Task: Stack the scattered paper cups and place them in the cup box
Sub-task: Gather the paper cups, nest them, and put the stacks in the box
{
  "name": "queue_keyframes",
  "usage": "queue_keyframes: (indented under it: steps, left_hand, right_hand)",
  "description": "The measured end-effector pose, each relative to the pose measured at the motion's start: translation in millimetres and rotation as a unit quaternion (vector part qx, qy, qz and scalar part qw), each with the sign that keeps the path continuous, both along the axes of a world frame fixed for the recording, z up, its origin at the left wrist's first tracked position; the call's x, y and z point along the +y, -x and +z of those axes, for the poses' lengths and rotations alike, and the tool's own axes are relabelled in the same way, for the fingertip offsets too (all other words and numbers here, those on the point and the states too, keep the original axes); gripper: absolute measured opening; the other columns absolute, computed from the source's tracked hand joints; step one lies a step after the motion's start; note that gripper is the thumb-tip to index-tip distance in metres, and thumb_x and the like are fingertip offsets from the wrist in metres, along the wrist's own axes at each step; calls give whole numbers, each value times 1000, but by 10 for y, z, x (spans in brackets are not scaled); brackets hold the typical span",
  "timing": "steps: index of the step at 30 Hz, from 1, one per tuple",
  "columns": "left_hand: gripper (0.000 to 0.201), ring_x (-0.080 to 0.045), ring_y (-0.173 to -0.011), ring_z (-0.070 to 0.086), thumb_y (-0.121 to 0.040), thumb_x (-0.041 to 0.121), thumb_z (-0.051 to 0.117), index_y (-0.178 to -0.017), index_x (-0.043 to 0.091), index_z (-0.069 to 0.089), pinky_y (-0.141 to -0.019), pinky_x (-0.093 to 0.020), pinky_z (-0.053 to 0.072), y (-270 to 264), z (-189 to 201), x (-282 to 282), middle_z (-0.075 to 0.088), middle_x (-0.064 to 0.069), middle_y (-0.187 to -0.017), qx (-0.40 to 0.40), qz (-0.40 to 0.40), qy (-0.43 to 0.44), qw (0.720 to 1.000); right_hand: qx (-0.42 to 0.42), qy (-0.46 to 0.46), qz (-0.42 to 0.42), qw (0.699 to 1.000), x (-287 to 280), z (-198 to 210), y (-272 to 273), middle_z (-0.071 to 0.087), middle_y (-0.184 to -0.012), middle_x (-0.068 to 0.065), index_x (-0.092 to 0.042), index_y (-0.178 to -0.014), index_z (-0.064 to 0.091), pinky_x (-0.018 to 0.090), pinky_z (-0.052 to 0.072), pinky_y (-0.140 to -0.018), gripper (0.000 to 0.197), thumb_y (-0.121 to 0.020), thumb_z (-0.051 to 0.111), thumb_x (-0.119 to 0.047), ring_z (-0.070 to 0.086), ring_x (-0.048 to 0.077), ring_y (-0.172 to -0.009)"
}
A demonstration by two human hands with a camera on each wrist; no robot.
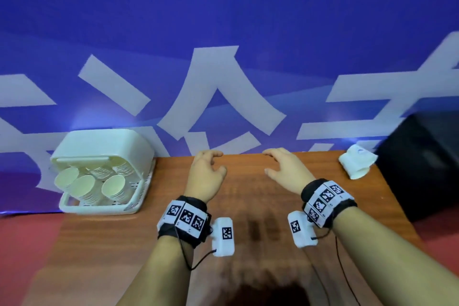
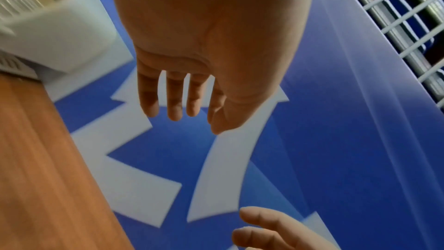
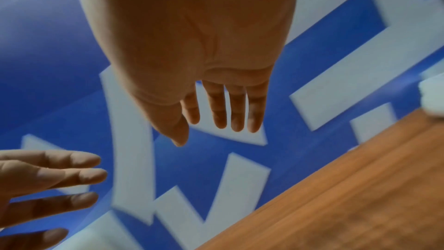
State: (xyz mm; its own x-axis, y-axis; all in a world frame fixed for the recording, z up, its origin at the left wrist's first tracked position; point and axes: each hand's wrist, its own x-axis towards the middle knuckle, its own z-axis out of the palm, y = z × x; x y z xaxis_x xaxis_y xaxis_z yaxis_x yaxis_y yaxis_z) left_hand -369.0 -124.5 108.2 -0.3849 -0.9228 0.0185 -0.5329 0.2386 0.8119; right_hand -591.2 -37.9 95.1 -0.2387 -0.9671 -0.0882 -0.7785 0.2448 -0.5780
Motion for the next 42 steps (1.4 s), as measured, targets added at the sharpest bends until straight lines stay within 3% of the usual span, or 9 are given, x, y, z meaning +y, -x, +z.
queue_keyframes:
  steps: [7, 13, 17, 20, 23, 28, 31, 37, 42]
  left_hand:
    - [31, -15, -104, 57, -85, 11, 66, -114, 20, 62, -94, -31, 45, 1341, -67, 441, 51, 3, -117, -25, -93, -13, 995]
    - [32, -13, -104, 56, -85, 11, 66, -116, 18, 63, -87, -21, 38, 2234, -169, 704, 50, 3, -118, -56, -142, -17, 988]
    - [33, -14, -105, 56, -85, 11, 66, -117, 18, 63, -86, -19, 37, 2695, -279, 762, 50, 3, -120, -77, -158, -28, 984]
    - [32, -13, -105, 55, -86, 13, 66, -117, 19, 63, -86, -23, 41, 3018, -407, 765, 50, 3, -119, -91, -159, -41, 982]
    - [30, -14, -105, 55, -86, 15, 68, -115, 20, 63, -89, -35, 50, 3339, -570, 771, 49, 4, -118, -106, -166, -66, 978]
    - [29, -16, -99, 55, -85, 16, 70, -112, 21, 62, -89, -30, 47, 3739, -845, 720, 52, -1, -116, -123, -181, -82, 972]
    - [27, -16, -99, 55, -86, 15, 69, -110, 22, 60, -86, -30, 48, 3896, -989, 651, 51, -1, -118, -126, -173, -108, 971]
    - [31, -16, -101, 57, -86, 15, 67, -116, 20, 60, -87, -32, 50, 3982, -1268, 532, 54, 1, -123, -135, -158, -146, 967]
    - [33, -14, -95, 57, -86, 11, 67, -119, 16, 60, -76, -22, 42, 3998, -1417, 458, 57, -2, -123, -149, -157, -148, 965]
  right_hand:
    - [-31, 3, -92, 995, 798, -140, 1234, 52, -136, 2, -19, -137, 52, 30, 39, -105, 50, -90, 68, -24, 51, 19, -124]
    - [-66, 0, -162, 984, 1214, -360, 2066, 54, -134, 0, -22, -136, 52, 29, 39, -101, 50, -89, 68, -23, 52, 18, -121]
    - [-83, -8, -202, 976, 1334, -532, 2500, 56, -133, 8, -18, -134, 54, 33, 41, -101, 50, -86, 68, -19, 54, 24, -116]
    - [-106, -4, -231, 967, 1399, -668, 2785, 55, -131, 9, -16, -135, 54, 33, 42, -102, 51, -85, 67, -15, 53, 25, -119]
    - [-125, -7, -263, 957, 1449, -829, 3036, 54, -127, 9, -16, -135, 53, 33, 43, -100, 51, -86, 65, -14, 55, 26, -115]
    - [-158, -17, -289, 944, 1330, -1069, 3360, 52, -122, 9, -22, -130, 53, 36, 47, -96, 46, -86, 61, -13, 59, 27, -104]
    - [-162, -34, -308, 937, 1183, -1255, 3486, 46, -131, 9, -23, -136, 49, 36, 47, -100, 53, -86, 64, -15, 58, 28, -111]
    - [-154, -66, -287, 943, 975, -1637, 3606, 25, -152, 3, -27, -144, 45, 39, 34, -112, 61, -87, 64, -20, 39, 30, -130]
    - [-99, -93, -264, 955, 809, -1818, 3715, 7, -163, 2, -35, -146, 42, 40, 22, -120, 58, -92, 61, -25, 15, 27, -145]
